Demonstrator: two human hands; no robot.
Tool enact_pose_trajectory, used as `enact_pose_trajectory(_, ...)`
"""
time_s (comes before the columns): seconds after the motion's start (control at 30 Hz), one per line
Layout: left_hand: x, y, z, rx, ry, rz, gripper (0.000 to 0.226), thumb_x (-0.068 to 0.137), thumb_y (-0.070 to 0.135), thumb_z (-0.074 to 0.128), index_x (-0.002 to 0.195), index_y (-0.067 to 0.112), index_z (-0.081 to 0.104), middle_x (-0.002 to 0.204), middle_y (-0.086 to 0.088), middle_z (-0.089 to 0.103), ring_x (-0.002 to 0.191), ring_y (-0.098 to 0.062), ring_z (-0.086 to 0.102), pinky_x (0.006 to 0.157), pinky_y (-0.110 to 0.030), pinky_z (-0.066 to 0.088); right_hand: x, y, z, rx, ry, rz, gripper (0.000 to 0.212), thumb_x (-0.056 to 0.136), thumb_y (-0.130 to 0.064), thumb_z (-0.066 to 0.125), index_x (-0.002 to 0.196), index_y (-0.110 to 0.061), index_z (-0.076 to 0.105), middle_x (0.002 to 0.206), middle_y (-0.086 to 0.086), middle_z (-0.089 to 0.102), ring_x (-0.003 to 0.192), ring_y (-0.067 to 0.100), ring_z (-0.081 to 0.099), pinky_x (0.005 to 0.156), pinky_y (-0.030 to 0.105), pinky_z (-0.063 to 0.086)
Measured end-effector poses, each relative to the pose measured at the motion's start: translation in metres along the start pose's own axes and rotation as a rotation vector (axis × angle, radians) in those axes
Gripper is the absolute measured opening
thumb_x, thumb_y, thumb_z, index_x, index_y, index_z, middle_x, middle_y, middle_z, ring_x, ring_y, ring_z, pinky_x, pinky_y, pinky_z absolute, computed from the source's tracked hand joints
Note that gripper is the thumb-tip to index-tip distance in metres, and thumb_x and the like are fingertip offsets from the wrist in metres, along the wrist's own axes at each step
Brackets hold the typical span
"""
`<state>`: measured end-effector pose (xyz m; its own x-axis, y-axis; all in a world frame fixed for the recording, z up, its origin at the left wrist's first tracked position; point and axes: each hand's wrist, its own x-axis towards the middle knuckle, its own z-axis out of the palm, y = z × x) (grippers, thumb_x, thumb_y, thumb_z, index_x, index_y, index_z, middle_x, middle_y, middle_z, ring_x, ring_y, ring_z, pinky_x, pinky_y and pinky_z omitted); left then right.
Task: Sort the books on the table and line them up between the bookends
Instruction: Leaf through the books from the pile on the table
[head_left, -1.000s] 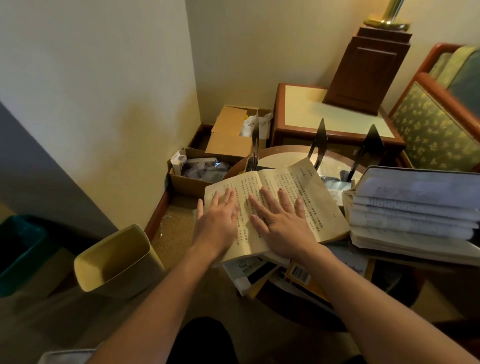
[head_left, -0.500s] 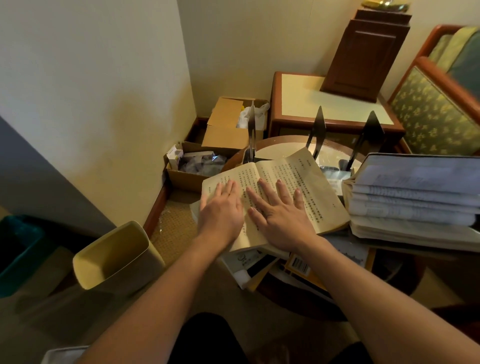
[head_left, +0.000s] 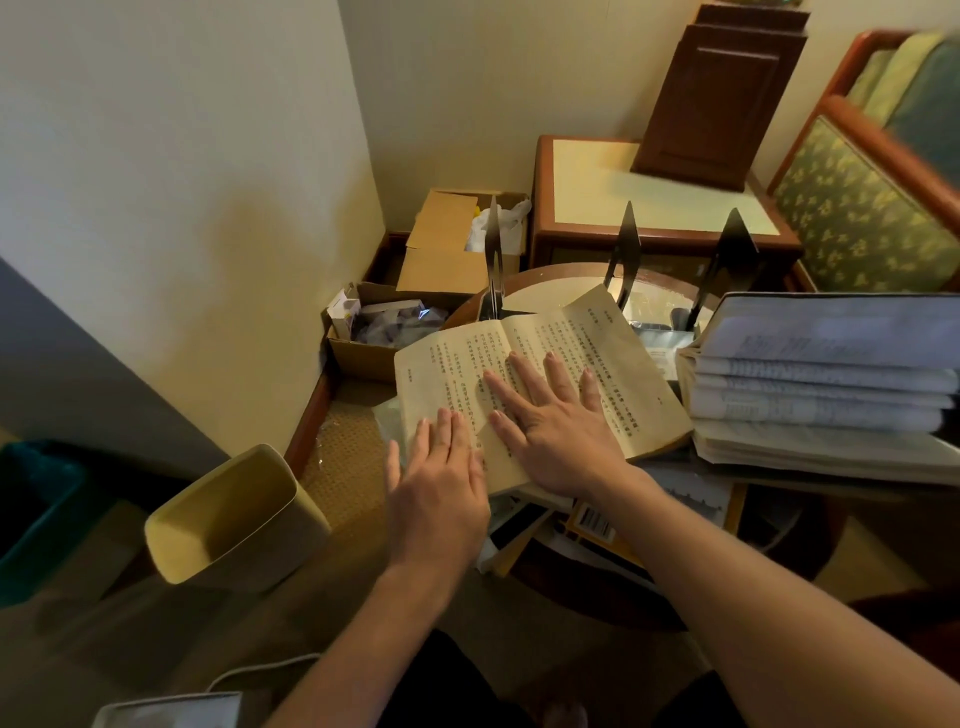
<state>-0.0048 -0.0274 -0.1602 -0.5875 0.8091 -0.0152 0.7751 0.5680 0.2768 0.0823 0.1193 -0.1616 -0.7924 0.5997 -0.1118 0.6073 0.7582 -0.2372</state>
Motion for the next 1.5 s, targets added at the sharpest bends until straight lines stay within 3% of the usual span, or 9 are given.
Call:
enact_pose_trajectory(0.17, 0.007, 0.001, -0.006, 0.047, -0.031, 0.020, 0.054, 0.108, 0.040, 0.021, 0.159, 0.024, 0.014, 0.166, 0.005, 0.016, 0.155, -0.020, 0.011, 0.125, -0.054, 0.011, 0.001, 0.000, 0.001, -0.005, 0.005, 0.006, 0.057, 0.099, -0.068, 0.007, 0.152, -0.054, -0.011, 0.163, -0.018, -0.022, 0.148, 0.022, -0.029, 0.118, 0.057, -0.018)
enact_pose_trajectory(0.53, 0.092, 0.001, 0.002, -0.168, 0.058, -0.007, 0.050, 0.109, 0.040, 0.029, 0.157, 0.028, 0.028, 0.164, 0.006, 0.027, 0.153, -0.023, 0.019, 0.123, -0.057, 0.009, 0.002, 0.002, 0.002, 0.000, 0.007, 0.016, 0.056, 0.098, -0.069, 0.005, 0.149, -0.057, -0.015, 0.162, -0.020, -0.023, 0.148, 0.022, -0.029, 0.118, 0.058, -0.018)
enact_pose_trajectory(0.8, 0.051, -0.014, 0.020, -0.310, 0.061, 0.026, 0.055, 0.106, 0.049, 0.026, 0.159, 0.034, 0.018, 0.168, 0.007, 0.006, 0.155, -0.023, -0.002, 0.124, -0.056, 0.010, 0.000, 0.001, 0.000, -0.005, -0.001, 0.008, 0.057, 0.098, -0.069, 0.005, 0.151, -0.056, -0.013, 0.162, -0.019, -0.025, 0.148, 0.021, -0.031, 0.118, 0.057, -0.019)
enact_pose_trajectory(0.87, 0.035, -0.020, 0.024, -0.355, 0.048, 0.003, 0.058, 0.101, 0.059, 0.027, 0.157, 0.043, 0.018, 0.169, 0.003, 0.004, 0.155, -0.027, -0.001, 0.123, -0.058, 0.018, -0.001, 0.000, 0.001, -0.004, 0.002, 0.002, 0.057, 0.098, -0.069, 0.006, 0.151, -0.056, -0.012, 0.162, -0.018, -0.025, 0.147, 0.021, -0.031, 0.118, 0.057, -0.019)
enact_pose_trajectory(1.0, 0.022, -0.022, 0.017, -0.547, 0.030, -0.151, 0.079, 0.082, 0.074, 0.043, 0.155, 0.045, 0.027, 0.169, -0.003, 0.006, 0.149, -0.035, 0.024, 0.102, -0.051, 0.051, 0.000, 0.001, 0.000, -0.007, -0.008, 0.008, 0.058, 0.098, -0.068, 0.008, 0.150, -0.056, -0.014, 0.162, -0.018, -0.025, 0.147, 0.022, -0.031, 0.118, 0.058, -0.019)
enact_pose_trajectory(1.13, 0.026, -0.027, 0.012, -0.607, 0.127, -0.119, 0.082, 0.074, 0.070, 0.061, 0.147, 0.038, 0.044, 0.168, -0.003, 0.015, 0.146, -0.030, 0.034, 0.100, -0.046, 0.054, -0.001, 0.001, 0.001, -0.003, -0.007, 0.006, 0.058, 0.098, -0.069, 0.008, 0.150, -0.056, -0.015, 0.162, -0.018, -0.025, 0.147, 0.022, -0.031, 0.117, 0.058, -0.019)
enact_pose_trajectory(1.23, 0.044, -0.033, 0.005, -0.614, 0.088, -0.107, 0.083, 0.073, 0.062, 0.073, 0.147, 0.037, 0.045, 0.169, 0.002, 0.007, 0.148, -0.028, 0.029, 0.103, -0.042, 0.052, 0.000, 0.001, 0.001, 0.003, -0.004, 0.000, 0.058, 0.098, -0.070, 0.007, 0.149, -0.057, -0.015, 0.161, -0.019, -0.026, 0.147, 0.022, -0.031, 0.117, 0.058, -0.019)
enact_pose_trajectory(1.33, 0.071, -0.037, -0.007, -0.578, 0.075, -0.120, 0.083, 0.077, 0.054, 0.078, 0.150, 0.036, 0.043, 0.169, 0.003, 0.001, 0.150, -0.031, 0.024, 0.103, -0.043, 0.048, 0.001, 0.001, 0.001, 0.000, 0.005, 0.000, 0.057, 0.097, -0.071, 0.006, 0.148, -0.058, -0.016, 0.161, -0.019, -0.026, 0.147, 0.022, -0.032, 0.117, 0.058, -0.019)
enact_pose_trajectory(1.5, 0.121, -0.038, -0.015, -0.522, 0.191, -0.049, 0.068, 0.081, 0.032, 0.082, 0.143, 0.029, 0.054, 0.169, -0.002, 0.009, 0.149, -0.031, 0.029, 0.108, -0.043, 0.047, 0.001, 0.002, 0.003, -0.010, 0.002, -0.001, 0.057, 0.097, -0.070, 0.007, 0.148, -0.059, -0.017, 0.161, -0.020, -0.025, 0.147, 0.022, -0.031, 0.117, 0.058, -0.020)
